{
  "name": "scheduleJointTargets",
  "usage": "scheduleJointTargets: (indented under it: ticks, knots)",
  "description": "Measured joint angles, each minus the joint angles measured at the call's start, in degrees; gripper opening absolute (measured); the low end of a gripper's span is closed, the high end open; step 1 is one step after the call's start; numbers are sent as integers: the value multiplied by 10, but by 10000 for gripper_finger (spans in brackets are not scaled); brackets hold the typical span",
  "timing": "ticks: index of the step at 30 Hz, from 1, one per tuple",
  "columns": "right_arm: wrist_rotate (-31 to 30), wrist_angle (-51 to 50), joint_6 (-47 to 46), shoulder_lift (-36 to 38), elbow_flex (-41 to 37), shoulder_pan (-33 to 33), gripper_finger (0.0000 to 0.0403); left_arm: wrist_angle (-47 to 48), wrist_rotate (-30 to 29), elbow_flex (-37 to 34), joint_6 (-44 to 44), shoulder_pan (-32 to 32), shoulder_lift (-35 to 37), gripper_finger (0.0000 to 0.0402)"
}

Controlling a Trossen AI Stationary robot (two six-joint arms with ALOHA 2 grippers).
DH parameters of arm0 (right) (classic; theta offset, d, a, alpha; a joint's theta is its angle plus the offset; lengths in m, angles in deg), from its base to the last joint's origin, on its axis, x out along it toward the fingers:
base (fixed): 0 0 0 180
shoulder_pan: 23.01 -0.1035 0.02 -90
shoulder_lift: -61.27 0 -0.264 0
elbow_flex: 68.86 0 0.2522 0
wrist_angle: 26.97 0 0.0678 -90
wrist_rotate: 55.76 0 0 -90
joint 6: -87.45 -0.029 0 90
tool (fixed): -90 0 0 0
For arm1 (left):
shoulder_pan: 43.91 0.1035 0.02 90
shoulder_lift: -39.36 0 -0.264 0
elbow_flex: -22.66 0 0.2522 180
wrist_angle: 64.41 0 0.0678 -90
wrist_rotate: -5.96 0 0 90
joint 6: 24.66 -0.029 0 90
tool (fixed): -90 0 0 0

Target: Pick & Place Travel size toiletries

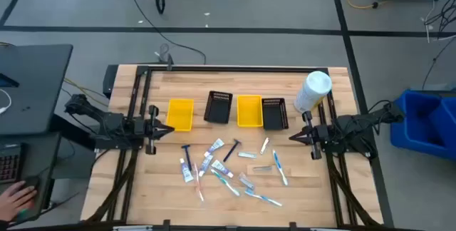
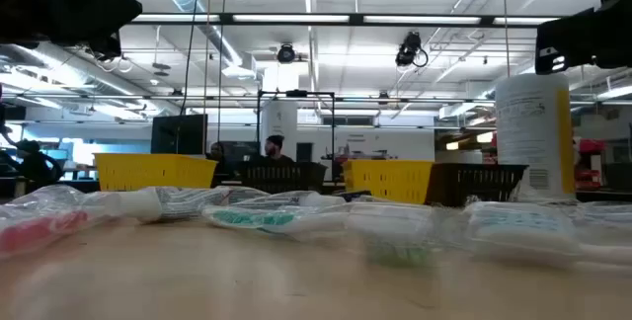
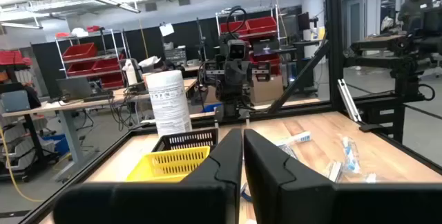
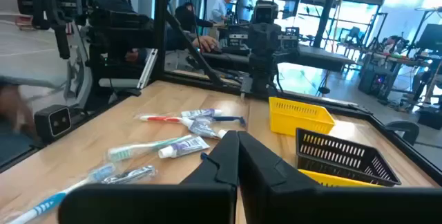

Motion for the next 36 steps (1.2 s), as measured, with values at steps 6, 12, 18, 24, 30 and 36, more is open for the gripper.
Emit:
scheduleJointTargets:
  ticks: [6,12,18,24,30,36]
  knots:
    - [0,0,0,0,0,0,7,0,0,0,0,0,0,25]
    - [0,0,0,0,0,0,7,0,0,0,0,0,0,25]
    - [0,0,0,0,0,0,7,0,0,0,0,0,0,25]
    - [0,5,0,0,0,0,7,-1,3,0,52,0,0,25]
    - [23,28,-82,0,0,0,7,-4,0,0,121,0,0,25]
    - [51,39,-149,0,0,0,7,-8,0,0,144,0,0,25]
